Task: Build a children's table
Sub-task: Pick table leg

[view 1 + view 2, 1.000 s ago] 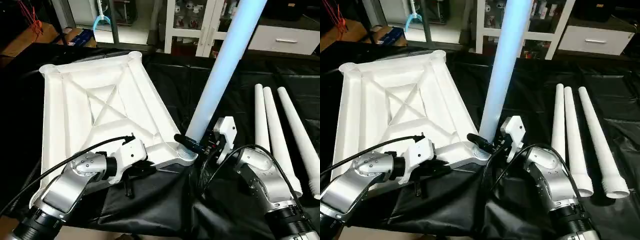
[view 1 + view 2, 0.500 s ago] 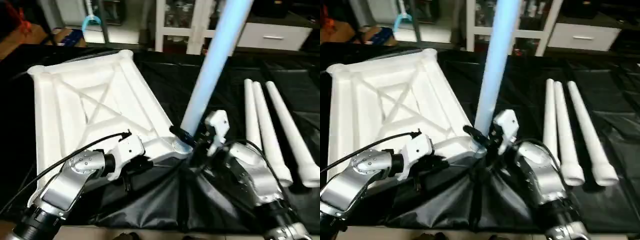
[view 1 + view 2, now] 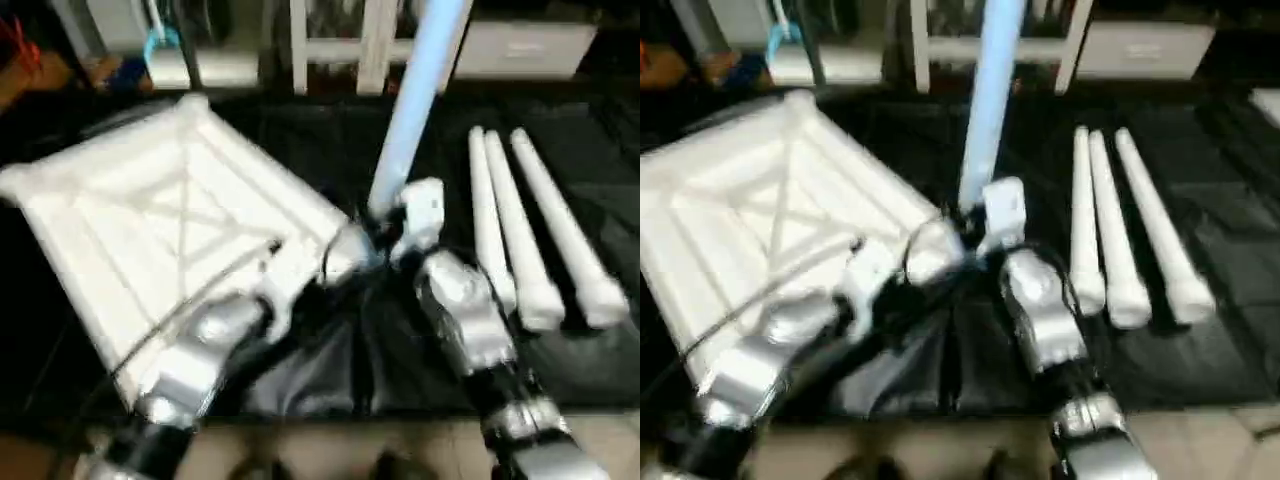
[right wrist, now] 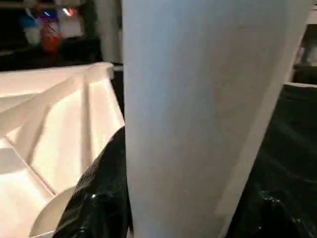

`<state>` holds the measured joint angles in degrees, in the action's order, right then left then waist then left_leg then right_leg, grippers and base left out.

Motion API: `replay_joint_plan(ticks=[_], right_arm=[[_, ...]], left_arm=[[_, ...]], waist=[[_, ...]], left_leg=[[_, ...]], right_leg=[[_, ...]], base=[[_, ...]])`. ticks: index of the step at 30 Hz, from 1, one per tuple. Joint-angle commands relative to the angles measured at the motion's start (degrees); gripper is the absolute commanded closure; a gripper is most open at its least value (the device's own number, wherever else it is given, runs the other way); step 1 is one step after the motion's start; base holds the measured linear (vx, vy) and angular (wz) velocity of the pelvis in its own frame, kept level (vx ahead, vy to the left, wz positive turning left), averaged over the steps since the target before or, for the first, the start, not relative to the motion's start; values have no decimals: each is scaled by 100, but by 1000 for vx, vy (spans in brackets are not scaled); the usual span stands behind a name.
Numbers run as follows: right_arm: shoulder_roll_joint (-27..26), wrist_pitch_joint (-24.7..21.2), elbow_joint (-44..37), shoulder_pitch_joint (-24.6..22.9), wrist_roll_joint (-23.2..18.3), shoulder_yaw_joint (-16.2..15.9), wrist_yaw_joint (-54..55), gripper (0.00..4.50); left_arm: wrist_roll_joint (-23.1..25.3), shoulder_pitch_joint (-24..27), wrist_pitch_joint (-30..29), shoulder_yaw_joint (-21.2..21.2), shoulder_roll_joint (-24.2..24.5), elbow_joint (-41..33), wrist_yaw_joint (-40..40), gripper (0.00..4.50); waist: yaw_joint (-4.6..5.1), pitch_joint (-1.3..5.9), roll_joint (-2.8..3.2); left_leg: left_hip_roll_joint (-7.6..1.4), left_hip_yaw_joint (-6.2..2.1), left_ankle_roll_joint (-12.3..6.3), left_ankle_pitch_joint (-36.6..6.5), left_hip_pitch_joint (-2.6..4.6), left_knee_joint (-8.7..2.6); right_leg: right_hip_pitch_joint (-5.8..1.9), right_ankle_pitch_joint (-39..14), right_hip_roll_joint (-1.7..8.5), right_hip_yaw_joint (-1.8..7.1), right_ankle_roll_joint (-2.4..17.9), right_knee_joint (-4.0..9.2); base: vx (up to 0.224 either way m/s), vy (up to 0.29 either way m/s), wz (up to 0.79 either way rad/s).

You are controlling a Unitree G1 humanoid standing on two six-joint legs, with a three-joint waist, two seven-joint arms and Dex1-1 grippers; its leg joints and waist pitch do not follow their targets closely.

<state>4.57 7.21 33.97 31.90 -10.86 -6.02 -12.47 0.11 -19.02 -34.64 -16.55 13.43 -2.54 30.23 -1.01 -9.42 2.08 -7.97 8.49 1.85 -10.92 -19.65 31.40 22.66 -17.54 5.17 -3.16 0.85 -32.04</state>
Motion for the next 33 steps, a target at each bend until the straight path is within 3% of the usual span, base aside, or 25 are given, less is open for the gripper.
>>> replay_joint_plan(ticks=[1,2,3,4,5,6,7,8,9,10,11,12,13,15,19,22,27,30,32,33], right_arm=[[183,-425,1209,-415,136,533,777,265],[111,-377,1344,-323,148,526,883,265],[103,-371,1360,-311,150,523,890,265],[71,-354,1414,-271,154,516,905,265],[48,-340,1442,-243,162,514,916,265],[32,-319,1485,-217,179,515,923,265],[26,-309,1506,-206,187,519,932,265],[21,-290,1536,-195,202,525,945,265],[23,-271,1566,-187,223,524,963,265],[23,-254,1598,-175,224,523,982,265],[26,-228,1639,-164,224,518,1006,265],[22,-188,1702,-146,235,528,1024,265],[18,-164,1733,-136,248,536,1031,265],[18,-117,1767,-123,276,535,1015,265],[6,-45,1763,-104,320,497,872,265],[4,-19,1755,-95,343,441,781,265],[-15,13,1781,-66,329,392,611,265],[-31,44,1757,-55,307,353,447,195],[-30,76,1731,-57,320,326,400,183],[-29,94,1716,-58,329,311,378,183]], left_arm=[[154,-29,12,345,-104,49,-586,450],[223,-114,70,335,-192,146,-742,450],[228,-124,76,334,-203,157,-755,450],[248,-157,110,336,-244,198,-799,450],[268,-183,134,334,-262,221,-814,450],[273,-198,122,319,-266,211,-804,450],[275,-203,112,313,-265,202,-803,450],[281,-205,94,306,-267,189,-813,450],[283,-204,80,298,-267,178,-819,450],[284,-204,74,293,-265,175,-831,450],[289,-203,77,285,-255,172,-840,450],[294,-203,88,287,-257,184,-843,450],[299,-205,99,286,-259,195,-844,450],[298,-204,118,282,-256,205,-829,450],[272,-200,158,267,-222,217,-771,450],[262,-190,158,254,-202,204,-744,450],[239,-172,149,233,-185,188,-701,450],[227,-159,153,225,-175,179,-680,450],[216,-148,150,212,-166,167,-656,450],[210,-142,149,206,-161,160,-642,450]], waist=[[58,135,178],[-33,144,187],[-272,163,129],[-252,202,20],[-209,302,-330],[-194,225,-304],[-257,325,-163],[-242,311,-145],[-153,351,-96],[-143,349,-39],[-119,290,-9],[-88,282,-45],[-67,291,-52],[-56,324,-42],[-26,338,-43],[-20,345,-61],[-34,344,-67],[-32,348,-69],[-32,361,-65],[-50,377,-67]], left_leg=[[-610,-135,478,-5520,104,-1079],[-696,-107,375,-5571,-56,-1222],[-731,152,288,-5530,-226,-1444],[-642,263,316,-4995,-11,-1286],[-376,179,128,-3197,448,-377],[-368,-13,-299,-1439,146,6],[-417,-156,-184,-407,-255,-309],[-470,-110,-109,-549,-171,-440],[-531,-56,40,-1154,-57,-487],[-551,-39,136,-1568,-46,-520],[-540,-8,385,-2605,12,-557],[-492,-39,539,-3350,82,-538],[-486,-82,550,-3522,58,-559],[-492,-87,511,-3318,8,-595],[-504,-47,493,-3028,-31,-614],[-492,-23,423,-2871,-62,-602],[-495,1,334,-2716,-49,-584],[-497,1,333,-2684,-54,-585],[-499,10,320,-2620,-45,-569],[-505,26,284,-2458,-73,-566]], right_leg=[[-136,-822,-76,-124,420,14],[-295,-347,-15,-90,428,-317],[-394,-180,-18,-14,339,-630],[-208,-742,53,152,328,-414],[291,-3103,491,485,128,516],[105,-4321,923,795,227,833],[-298,-3411,704,560,345,506],[-162,-2754,490,463,387,461],[-69,-1684,295,376,574,336],[-48,-1543,271,374,652,314],[59,-1949,253,386,650,379],[124,-2591,259,379,462,445],[111,-2786,284,377,314,473],[56,-2483,284,369,243,480],[29,-1678,258,368,399,435],[-1,-1578,275,382,448,423],[1,-1676,289,390,485,436],[-11,-1608,280,383,506,426],[-12,-1491,284,390,583,415],[-38,-1277,299,395,627,413]], base=[[-87,-17,18],[-99,-25,19],[-73,-77,28],[-73,-77,28],[45,-127,24],[85,-71,-17],[85,-71,-17],[35,-10,-23],[0,0,0],[0,0,0],[0,0,0],[0,0,0],[0,0,0],[0,0,0],[0,0,0],[0,0,0],[0,0,0],[0,0,0],[0,0,0],[0,0,0]])
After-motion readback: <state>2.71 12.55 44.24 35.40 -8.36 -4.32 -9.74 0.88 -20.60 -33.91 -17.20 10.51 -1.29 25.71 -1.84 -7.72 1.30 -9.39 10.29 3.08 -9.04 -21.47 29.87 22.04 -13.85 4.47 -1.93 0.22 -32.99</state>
